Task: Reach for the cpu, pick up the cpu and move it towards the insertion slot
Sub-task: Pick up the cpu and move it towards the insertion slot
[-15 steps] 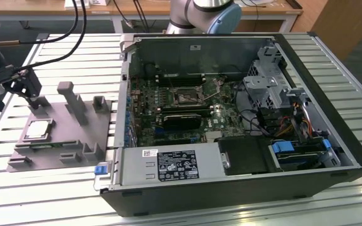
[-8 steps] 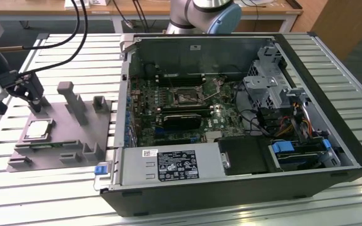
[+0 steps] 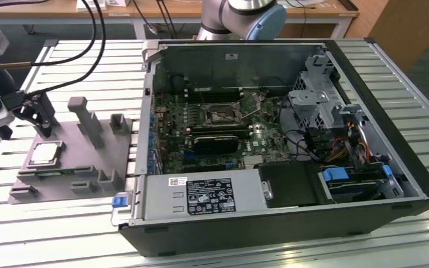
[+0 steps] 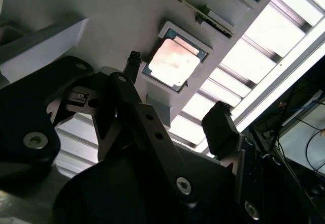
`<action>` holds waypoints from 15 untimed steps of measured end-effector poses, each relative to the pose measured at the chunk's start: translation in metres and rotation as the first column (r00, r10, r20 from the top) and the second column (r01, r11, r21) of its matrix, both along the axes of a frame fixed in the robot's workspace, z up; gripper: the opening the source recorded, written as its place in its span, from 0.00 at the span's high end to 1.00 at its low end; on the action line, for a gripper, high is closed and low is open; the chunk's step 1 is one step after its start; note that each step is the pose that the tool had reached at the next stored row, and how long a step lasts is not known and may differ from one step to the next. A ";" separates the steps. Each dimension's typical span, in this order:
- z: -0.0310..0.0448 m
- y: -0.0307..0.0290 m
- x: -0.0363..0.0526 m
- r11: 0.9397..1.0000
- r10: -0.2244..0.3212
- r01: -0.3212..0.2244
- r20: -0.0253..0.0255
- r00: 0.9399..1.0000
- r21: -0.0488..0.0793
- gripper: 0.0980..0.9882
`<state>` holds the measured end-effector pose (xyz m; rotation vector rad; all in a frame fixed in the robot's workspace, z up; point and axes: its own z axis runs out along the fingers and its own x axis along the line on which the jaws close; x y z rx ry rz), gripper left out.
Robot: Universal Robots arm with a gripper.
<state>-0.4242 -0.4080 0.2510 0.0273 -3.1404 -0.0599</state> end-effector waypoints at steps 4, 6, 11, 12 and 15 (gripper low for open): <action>-0.0051 0.0000 -0.0002 1.000 0.000 0.000 0.000 1.000 0.000 0.25; -0.0071 0.0000 -0.0003 1.000 0.000 0.000 0.000 1.000 0.000 0.25; -0.0118 0.0000 -0.0004 1.000 0.000 0.000 0.000 1.000 0.000 0.25; -0.0126 0.0000 -0.0004 1.000 0.000 0.000 0.000 1.000 0.000 0.25; -0.0147 0.0000 -0.0004 1.000 0.000 0.000 0.000 1.000 0.000 0.25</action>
